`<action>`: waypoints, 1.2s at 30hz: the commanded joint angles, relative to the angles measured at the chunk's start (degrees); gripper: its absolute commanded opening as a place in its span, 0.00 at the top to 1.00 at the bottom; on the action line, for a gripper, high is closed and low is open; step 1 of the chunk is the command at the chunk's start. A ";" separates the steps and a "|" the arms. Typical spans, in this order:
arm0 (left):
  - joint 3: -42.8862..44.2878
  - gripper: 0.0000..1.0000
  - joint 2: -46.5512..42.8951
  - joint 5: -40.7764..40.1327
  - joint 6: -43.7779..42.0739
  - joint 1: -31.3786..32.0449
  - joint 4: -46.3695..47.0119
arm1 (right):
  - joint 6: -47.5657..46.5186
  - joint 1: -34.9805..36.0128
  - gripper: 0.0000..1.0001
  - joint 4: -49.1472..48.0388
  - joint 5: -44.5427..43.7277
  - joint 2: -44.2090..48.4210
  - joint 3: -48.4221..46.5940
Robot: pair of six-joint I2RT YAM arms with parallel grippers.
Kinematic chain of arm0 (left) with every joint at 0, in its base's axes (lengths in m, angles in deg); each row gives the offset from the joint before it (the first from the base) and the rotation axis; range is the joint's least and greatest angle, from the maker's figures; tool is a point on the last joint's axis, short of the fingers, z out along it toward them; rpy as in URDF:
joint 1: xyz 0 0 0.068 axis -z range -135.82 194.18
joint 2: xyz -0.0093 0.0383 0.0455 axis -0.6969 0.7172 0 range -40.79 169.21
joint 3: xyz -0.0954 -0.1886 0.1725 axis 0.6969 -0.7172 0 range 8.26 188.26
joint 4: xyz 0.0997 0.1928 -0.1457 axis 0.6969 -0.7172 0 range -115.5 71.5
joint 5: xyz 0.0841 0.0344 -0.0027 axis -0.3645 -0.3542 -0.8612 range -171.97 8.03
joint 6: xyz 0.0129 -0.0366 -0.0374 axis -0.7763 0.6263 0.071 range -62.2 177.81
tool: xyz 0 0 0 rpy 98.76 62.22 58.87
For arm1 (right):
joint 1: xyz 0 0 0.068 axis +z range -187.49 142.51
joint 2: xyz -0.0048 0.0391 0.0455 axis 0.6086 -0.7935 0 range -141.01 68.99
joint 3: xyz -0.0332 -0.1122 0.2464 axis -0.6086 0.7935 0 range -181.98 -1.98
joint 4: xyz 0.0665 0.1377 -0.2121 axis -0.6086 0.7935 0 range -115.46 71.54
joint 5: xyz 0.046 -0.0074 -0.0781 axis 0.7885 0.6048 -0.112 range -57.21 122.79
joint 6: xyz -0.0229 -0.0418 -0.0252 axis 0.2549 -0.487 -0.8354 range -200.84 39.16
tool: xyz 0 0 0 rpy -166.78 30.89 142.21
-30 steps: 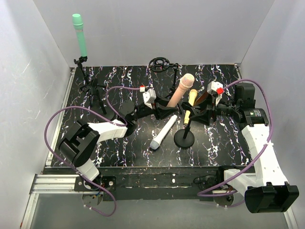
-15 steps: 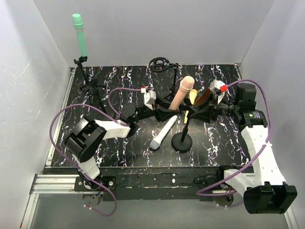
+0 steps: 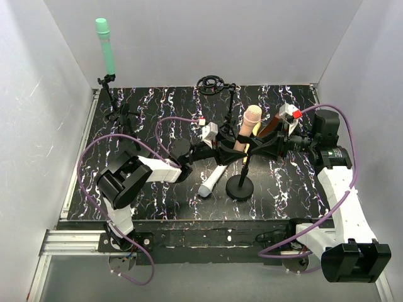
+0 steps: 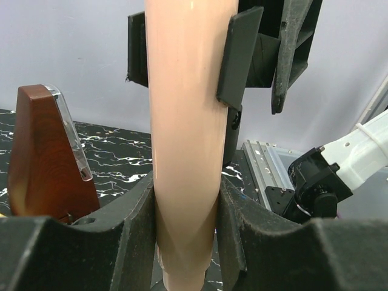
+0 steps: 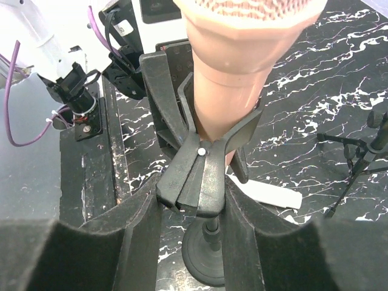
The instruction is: Attach the microphones to the stand
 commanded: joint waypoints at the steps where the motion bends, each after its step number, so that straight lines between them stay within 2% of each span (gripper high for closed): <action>1: 2.95 1.00 0.33 -1.28 0.61 1.31 7.82 | 3.58 0.40 0.85 -2.22 3.44 1.00 1.18; 8: 3.40 1.00 -0.37 -0.93 -1.41 1.57 4.75 | 4.90 0.40 0.85 -3.10 3.61 1.09 1.88; 9: 3.31 1.00 -0.81 -0.93 -2.02 1.57 3.79 | 5.25 0.31 0.82 -3.01 3.87 1.00 1.88; 11: 3.04 1.00 -1.78 -1.10 -4.04 1.57 1.41 | 6.39 0.31 0.57 -3.80 3.44 1.26 2.50; 12: 2.78 1.00 -2.31 -1.45 -4.84 1.66 0.53 | 7.09 0.31 0.47 -4.24 3.44 1.53 2.85; 13: 2.43 0.97 -2.75 -1.80 -5.54 1.66 -0.43 | 7.36 0.22 0.39 -4.24 3.35 1.62 2.85; 14: 2.17 0.88 -3.27 -2.07 -6.16 1.57 -0.88 | 7.62 0.22 0.34 -4.24 3.35 1.79 2.85; 16: 1.46 0.67 -3.98 -2.94 -6.86 1.57 -1.15 | 7.80 0.05 0.29 -3.98 2.74 1.97 2.85; 18: 0.85 0.53 -4.59 -3.38 -7.48 1.57 -1.50 | 8.32 -0.13 0.27 -3.89 2.73 2.14 2.68; 29: -1.96 0.15 -8.81 -6.37 -10.29 1.57 -4.04 | 6.23 -1.01 0.21 -0.56 5.10 3.02 1.27; 30: -2.49 0.05 -9.69 -6.46 -10.73 1.66 -4.48 | 4.39 -1.10 0.21 1.10 5.37 3.20 0.66; 31: -3.02 0.02 -10.39 -6.55 -11.34 1.48 -5.36 | 2.55 -1.18 0.20 3.03 5.54 3.38 0.13; 36: -6.27 0.02 -16.10 -7.08 -13.54 0.78 -10.19 | -3.97 -1.98 0.19 9.98 6.42 4.34 -2.24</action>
